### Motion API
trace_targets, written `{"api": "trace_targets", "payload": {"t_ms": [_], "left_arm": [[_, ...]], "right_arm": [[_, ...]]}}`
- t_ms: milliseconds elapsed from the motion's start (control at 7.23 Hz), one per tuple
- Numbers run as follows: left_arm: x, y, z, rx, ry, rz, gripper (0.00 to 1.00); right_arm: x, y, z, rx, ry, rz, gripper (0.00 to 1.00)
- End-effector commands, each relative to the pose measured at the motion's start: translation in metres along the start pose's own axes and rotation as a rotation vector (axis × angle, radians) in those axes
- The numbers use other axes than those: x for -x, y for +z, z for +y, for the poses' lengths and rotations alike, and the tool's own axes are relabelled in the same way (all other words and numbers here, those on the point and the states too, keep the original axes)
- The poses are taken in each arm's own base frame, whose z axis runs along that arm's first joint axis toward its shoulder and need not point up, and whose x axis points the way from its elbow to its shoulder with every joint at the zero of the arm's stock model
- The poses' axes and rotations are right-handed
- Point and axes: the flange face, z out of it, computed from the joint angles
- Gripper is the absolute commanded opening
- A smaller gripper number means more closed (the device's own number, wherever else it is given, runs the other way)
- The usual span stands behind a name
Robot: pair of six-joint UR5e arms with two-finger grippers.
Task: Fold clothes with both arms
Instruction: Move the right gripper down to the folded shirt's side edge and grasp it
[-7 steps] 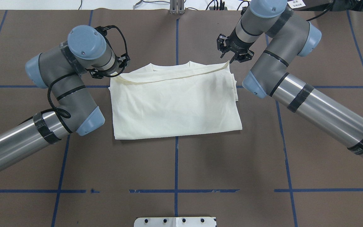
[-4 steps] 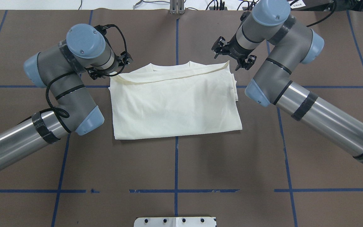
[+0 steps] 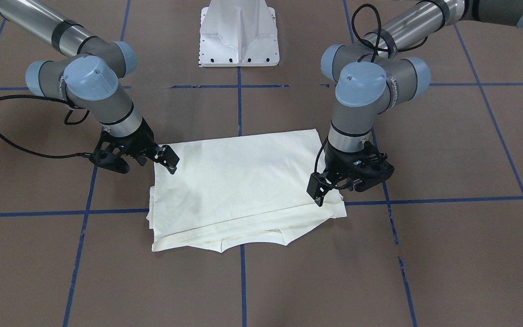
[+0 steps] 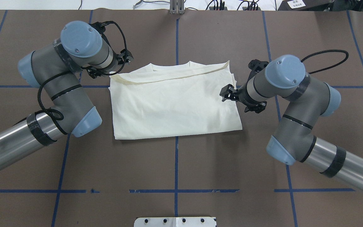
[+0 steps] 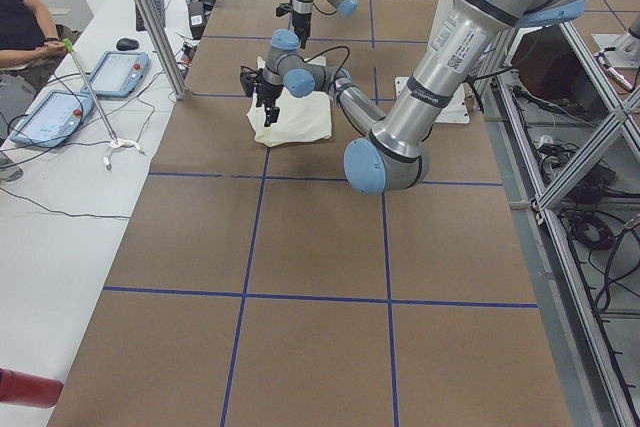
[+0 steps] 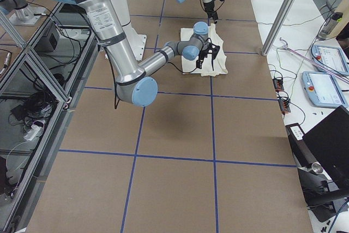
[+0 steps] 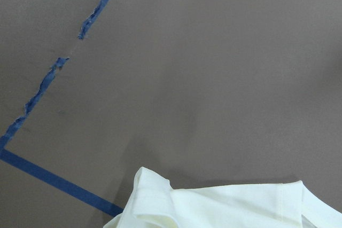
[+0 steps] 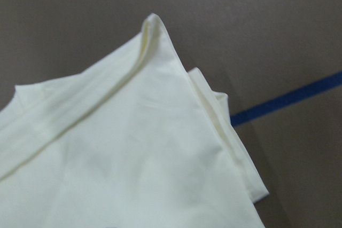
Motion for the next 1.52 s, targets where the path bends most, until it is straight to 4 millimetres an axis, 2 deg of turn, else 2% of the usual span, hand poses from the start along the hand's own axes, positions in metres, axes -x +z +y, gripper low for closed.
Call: {"api": "trace_targets", "payload": {"t_ms": [0,138,415,553,691,829,1106,1382], "left_arm": [[-0.001,-0.002,0.000,0.001,-0.005,0.004,1.00],[-0.001,-0.002,0.000,0.001,-0.005,0.005,1.00],[-0.001,-0.003,0.001,0.001,-0.004,0.007,1.00],[-0.001,-0.003,0.001,0.001,-0.004,0.007,1.00],[-0.001,-0.003,0.001,0.001,-0.004,0.007,1.00],[-0.001,-0.002,0.000,0.001,-0.005,0.005,1.00],[-0.002,-0.003,0.002,0.002,-0.003,0.008,1.00],[-0.004,-0.009,0.003,0.002,-0.007,0.018,1.00]], "right_arm": [[-0.022,0.015,0.023,0.019,-0.015,0.035,0.97],[-0.021,0.015,0.025,0.021,-0.016,0.034,0.81],[-0.014,0.011,0.027,0.034,-0.022,0.021,0.33],[-0.012,0.006,0.029,0.034,-0.025,0.010,0.13],[-0.014,0.007,0.029,0.035,-0.025,0.013,0.04],[-0.016,0.007,0.029,0.035,-0.024,0.016,0.00],[-0.022,0.009,0.027,0.034,-0.020,0.024,0.00],[-0.029,-0.008,0.036,0.059,-0.028,0.003,0.00]]}}
